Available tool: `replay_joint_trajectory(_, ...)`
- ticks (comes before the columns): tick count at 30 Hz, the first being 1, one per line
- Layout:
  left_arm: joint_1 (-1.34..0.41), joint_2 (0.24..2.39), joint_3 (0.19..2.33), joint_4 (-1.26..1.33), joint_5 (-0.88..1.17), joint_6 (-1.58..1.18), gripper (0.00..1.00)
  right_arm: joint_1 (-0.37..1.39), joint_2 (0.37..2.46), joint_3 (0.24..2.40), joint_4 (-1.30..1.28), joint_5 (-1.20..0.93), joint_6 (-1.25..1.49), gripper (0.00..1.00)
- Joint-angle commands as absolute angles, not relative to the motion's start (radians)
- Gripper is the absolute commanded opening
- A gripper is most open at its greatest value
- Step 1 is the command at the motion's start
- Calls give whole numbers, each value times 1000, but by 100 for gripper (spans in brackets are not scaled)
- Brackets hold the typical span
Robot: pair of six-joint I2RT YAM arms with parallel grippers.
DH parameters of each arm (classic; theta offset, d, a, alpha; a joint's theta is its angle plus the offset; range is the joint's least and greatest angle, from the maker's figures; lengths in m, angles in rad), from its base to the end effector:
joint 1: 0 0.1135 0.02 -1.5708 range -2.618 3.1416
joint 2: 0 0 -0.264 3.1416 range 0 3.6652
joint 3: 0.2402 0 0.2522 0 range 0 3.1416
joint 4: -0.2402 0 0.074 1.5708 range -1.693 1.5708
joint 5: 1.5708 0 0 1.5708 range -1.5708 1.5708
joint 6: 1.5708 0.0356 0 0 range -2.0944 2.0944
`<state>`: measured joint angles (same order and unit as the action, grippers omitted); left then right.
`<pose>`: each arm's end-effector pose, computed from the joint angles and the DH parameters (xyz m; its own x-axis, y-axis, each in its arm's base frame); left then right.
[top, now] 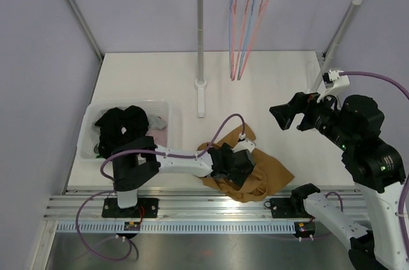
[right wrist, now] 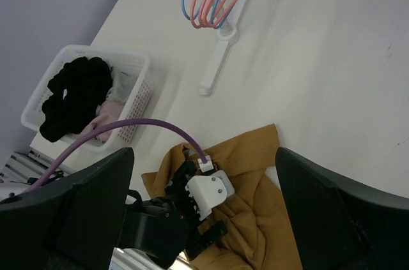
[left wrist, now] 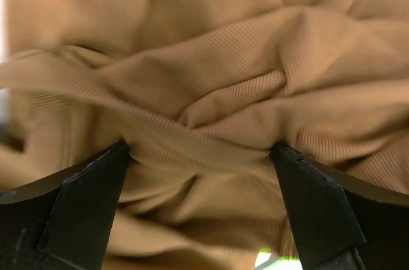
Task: Remove the tank top from the hanger
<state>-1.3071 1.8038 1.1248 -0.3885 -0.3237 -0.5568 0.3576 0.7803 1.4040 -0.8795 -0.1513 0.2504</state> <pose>0.1051 -0.3458 0.1688 -0.6564 0.5091 -0.5567 0.6224 0.7825 -0.0183 0.0935 0.0407 0.4634 -0.3492 0.1310 -0.9278 -0.4088 0.8697 0.2767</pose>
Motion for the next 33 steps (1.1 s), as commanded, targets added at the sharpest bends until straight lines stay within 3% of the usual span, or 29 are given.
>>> replay_joint_trajectory(1,-1321,1870,1163,-353,-304,-609,90,356,736,1405,-870,-173,259,100)
replay_joint_trajectory(4,-1321,1888,1132,-330,-282,-630,48,354,712,1397,-865,-196,264,99)
replay_joint_trajectory(5,-1321,1878,1126,-328,-284,-640,14,354,709,1397,-865,-196,264,100)
replay_joint_trajectory(6,-1321,1847,1114,-336,-302,-649,4,354,703,1399,-871,-192,264,99)
replay_joint_trajectory(7,-1321,1821,1114,-351,-322,-655,0,356,700,1402,-882,-181,262,99)
replay_joint_trajectory(18,-1227,1344,1221,-756,-701,-638,0,354,681,1427,-910,-164,247,99)
replay_joint_trajectory(24,-1080,1156,1348,-899,-742,-554,0,354,684,1433,-913,-155,238,99)
replay_joint_trajectory(33,-838,1062,1552,-1054,-720,-436,0,354,699,1440,-893,-158,238,100)
